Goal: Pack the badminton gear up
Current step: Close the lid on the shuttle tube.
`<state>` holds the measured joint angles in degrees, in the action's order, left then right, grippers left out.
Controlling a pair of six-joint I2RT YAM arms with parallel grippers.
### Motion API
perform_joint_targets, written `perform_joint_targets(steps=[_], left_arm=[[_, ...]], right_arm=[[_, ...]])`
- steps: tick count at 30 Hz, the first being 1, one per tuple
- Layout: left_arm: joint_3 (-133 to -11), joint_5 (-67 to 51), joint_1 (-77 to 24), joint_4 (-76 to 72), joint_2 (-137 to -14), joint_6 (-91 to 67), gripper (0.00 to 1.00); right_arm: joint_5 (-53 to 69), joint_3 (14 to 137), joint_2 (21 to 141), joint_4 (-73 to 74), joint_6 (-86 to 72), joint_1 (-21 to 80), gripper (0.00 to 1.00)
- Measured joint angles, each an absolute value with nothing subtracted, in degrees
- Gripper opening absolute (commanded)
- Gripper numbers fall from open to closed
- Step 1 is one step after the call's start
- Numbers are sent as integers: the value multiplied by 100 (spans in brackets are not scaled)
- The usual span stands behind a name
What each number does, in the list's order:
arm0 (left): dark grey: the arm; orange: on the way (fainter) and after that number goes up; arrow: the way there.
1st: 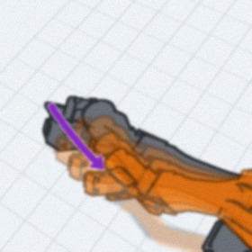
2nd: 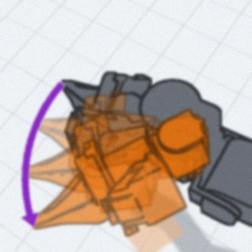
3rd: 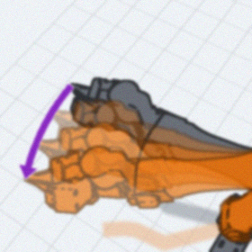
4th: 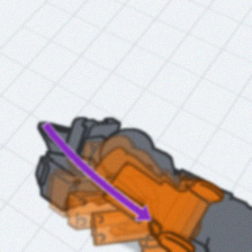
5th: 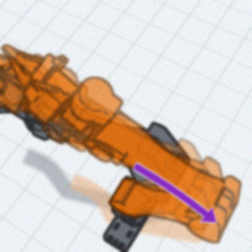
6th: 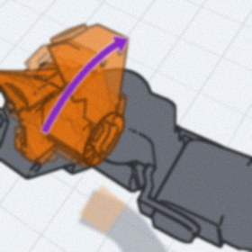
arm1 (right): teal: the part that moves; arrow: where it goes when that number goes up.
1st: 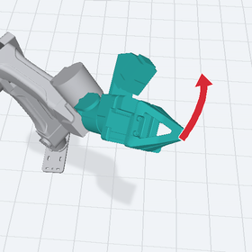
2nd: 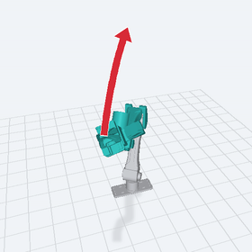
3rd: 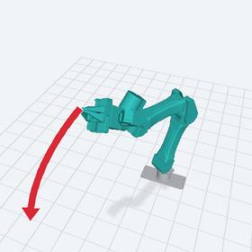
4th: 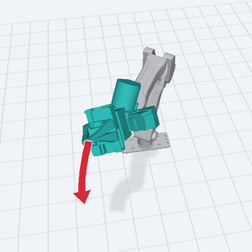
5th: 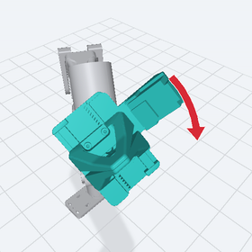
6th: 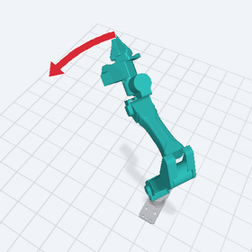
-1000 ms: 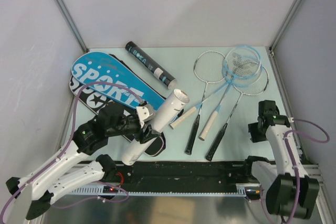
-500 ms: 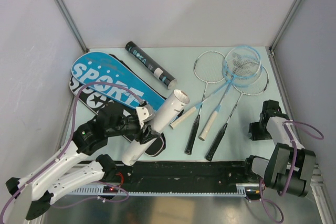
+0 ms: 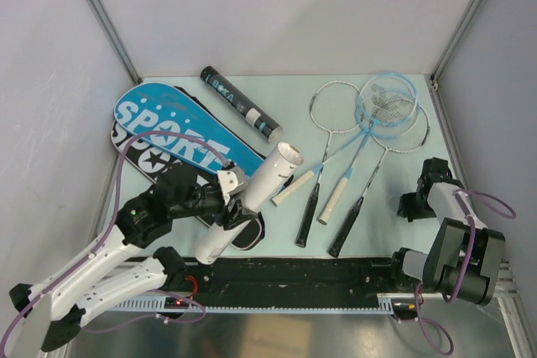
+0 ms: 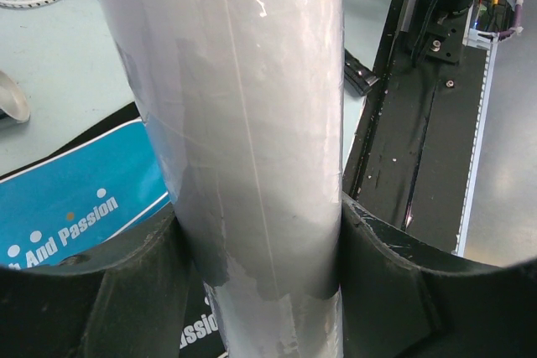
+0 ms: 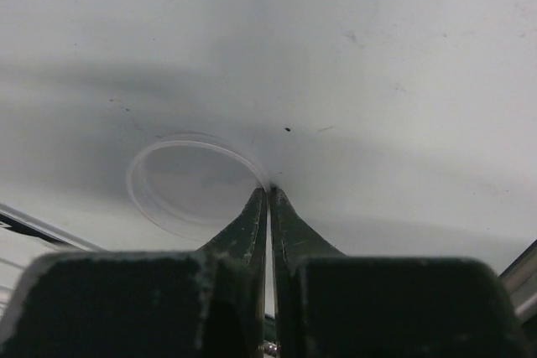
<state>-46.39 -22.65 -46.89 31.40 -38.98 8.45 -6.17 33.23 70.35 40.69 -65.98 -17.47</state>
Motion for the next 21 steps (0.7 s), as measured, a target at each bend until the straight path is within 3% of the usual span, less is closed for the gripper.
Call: perform_joint_targets(steps=[9, 21], left_arm=[[-4639, -2265, -4689, 3138, -3913, 845, 52], [-4639, -2261, -4689, 3135, -3972, 854, 51]], right_arm=[[-593, 3181, 6689, 3828, -6313, -1750, 0], [342, 3212, 4567, 3055, -5288, -1747, 0]])
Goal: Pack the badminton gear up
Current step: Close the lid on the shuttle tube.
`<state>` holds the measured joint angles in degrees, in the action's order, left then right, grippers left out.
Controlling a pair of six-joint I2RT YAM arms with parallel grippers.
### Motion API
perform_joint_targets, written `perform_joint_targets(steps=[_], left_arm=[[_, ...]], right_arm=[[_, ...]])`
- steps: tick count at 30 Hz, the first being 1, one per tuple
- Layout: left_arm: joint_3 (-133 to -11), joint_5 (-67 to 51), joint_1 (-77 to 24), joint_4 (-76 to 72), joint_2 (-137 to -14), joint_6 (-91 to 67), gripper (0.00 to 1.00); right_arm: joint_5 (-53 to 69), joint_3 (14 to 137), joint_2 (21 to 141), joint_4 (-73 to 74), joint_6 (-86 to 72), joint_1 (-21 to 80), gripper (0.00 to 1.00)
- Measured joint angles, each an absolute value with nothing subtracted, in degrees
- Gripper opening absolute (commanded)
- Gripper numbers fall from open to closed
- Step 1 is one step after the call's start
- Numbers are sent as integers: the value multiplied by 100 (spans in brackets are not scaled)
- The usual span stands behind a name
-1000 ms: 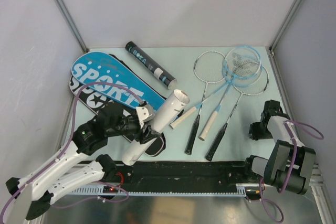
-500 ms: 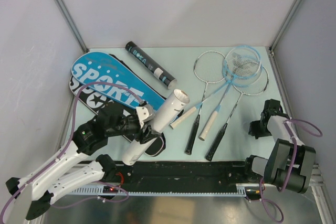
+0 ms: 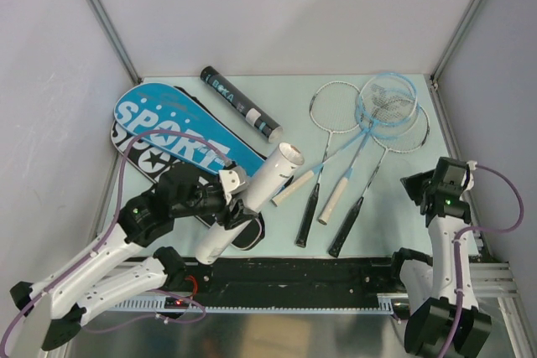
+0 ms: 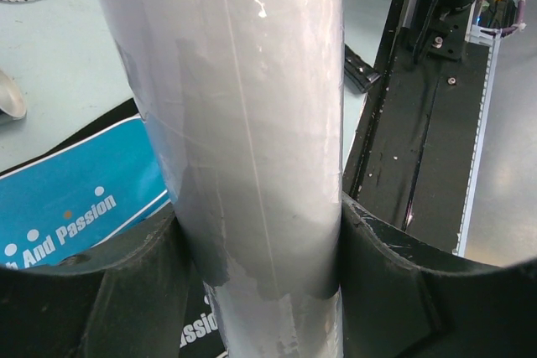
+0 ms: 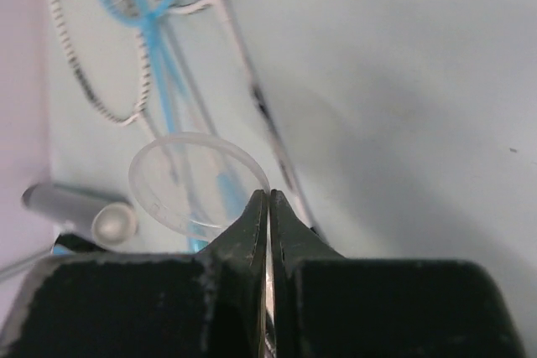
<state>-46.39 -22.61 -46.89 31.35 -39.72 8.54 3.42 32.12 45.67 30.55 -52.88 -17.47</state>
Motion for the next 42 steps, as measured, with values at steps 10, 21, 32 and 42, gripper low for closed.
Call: perform_joint_targets(steps=[10, 21, 32, 42], left_arm=[[-4788, -2049, -4692, 3116, -4150, 1256, 46], [-4831, -1035, -4692, 3072, -4165, 2744, 45], [-4654, 556, -4737, 3057, -4108, 3752, 47], [-4508, 1238, -5461, 2998, -4036, 4016, 47]], right_arm=[[2718, 3693, 4458, 2073, -4274, -1739, 0], [5520, 4480, 4757, 381, -4447, -945, 0], [6521, 4993, 4912, -49, -4486, 1103, 0], [6381, 5393, 5214, 1271, -3568, 1625, 0]])
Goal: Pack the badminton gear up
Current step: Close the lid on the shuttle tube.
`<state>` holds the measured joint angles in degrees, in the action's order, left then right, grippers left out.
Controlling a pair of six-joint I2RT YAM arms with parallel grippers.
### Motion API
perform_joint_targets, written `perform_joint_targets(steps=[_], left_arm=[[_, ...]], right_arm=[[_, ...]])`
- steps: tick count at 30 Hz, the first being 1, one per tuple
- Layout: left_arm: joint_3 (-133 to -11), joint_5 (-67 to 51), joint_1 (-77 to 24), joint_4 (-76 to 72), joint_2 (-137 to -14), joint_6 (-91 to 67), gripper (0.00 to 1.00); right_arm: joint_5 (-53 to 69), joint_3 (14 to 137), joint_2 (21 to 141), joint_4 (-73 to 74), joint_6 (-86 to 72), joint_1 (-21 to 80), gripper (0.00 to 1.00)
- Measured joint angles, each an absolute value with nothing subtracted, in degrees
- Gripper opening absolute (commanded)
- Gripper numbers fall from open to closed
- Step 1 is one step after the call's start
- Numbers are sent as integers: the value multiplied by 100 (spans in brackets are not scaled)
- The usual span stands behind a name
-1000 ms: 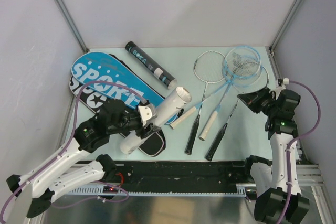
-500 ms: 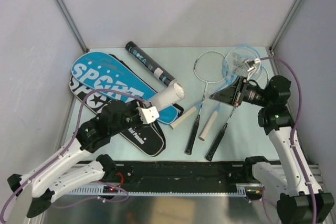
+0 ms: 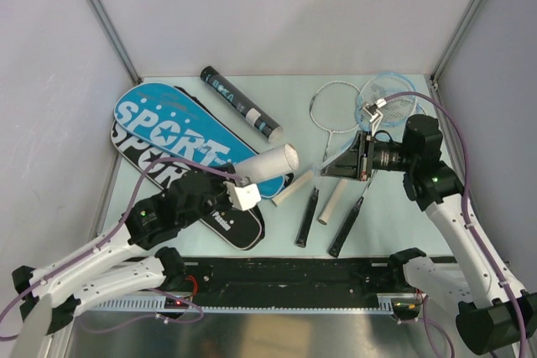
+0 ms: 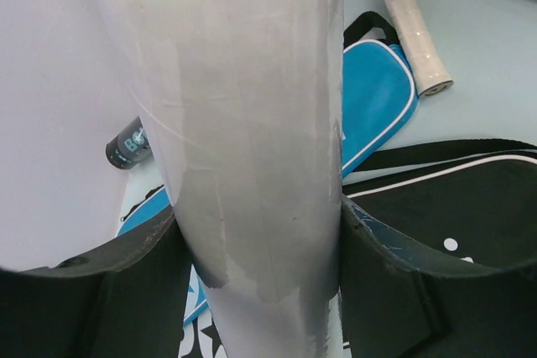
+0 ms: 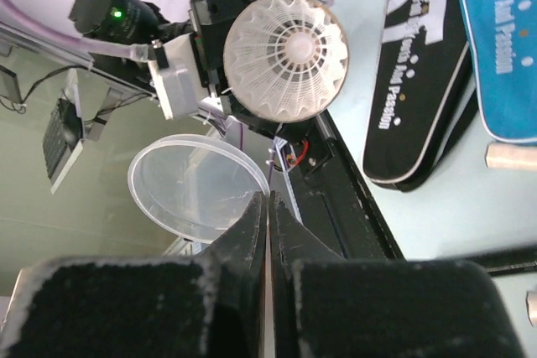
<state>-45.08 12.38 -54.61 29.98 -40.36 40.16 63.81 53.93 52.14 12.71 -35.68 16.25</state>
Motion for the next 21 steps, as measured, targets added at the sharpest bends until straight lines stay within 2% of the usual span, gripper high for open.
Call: perform_joint_targets(steps=[9, 21], left_arm=[[-4466, 1568, -6088, 2967, -4235, 4058, 47], [-4466, 1658, -6342, 2961, -4497, 4058, 47]], right_arm=[[5758, 5789, 5470, 2552, -2670, 1935, 0], [4956, 6038, 5780, 3299, -2252, 2281, 0]])
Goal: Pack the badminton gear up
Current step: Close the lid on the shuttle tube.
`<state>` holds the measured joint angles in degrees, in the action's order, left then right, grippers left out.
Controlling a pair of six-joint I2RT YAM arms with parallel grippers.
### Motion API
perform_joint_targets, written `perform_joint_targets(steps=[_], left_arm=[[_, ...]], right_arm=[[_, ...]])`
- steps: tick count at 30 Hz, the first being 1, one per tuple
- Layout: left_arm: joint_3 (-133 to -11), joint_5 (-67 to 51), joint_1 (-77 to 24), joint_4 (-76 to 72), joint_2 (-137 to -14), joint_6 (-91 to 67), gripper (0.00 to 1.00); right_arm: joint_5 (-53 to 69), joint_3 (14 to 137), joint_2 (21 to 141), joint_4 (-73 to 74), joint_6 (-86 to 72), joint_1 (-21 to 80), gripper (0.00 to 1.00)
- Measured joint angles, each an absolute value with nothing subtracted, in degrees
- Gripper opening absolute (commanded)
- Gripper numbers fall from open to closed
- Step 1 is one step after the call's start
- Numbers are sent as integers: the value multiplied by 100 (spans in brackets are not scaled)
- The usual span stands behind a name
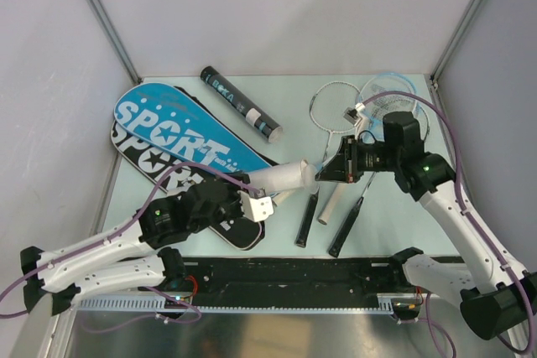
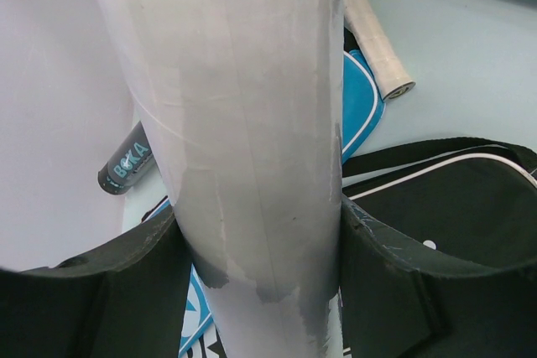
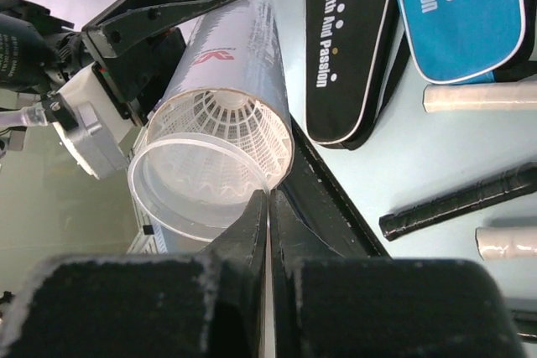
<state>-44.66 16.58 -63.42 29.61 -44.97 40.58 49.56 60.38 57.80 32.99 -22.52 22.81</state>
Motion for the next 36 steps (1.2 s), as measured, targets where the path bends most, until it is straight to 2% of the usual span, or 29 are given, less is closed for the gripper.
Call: perform_joint_targets(steps=[32, 35, 36], left_arm=[[-4466, 1815, -6420, 2912, -4609, 4053, 46], [-4466, 1846, -6420, 2976, -4609, 4053, 46], [-4466, 1850, -6420, 2991, -4609, 4053, 46]], right_arm=[[4167, 6423, 6228, 3409, -2237, 2637, 0], [4073, 6423, 6270, 3420, -2231, 2707, 3], [4049, 6423, 6276, 3426, -2231, 2720, 7]])
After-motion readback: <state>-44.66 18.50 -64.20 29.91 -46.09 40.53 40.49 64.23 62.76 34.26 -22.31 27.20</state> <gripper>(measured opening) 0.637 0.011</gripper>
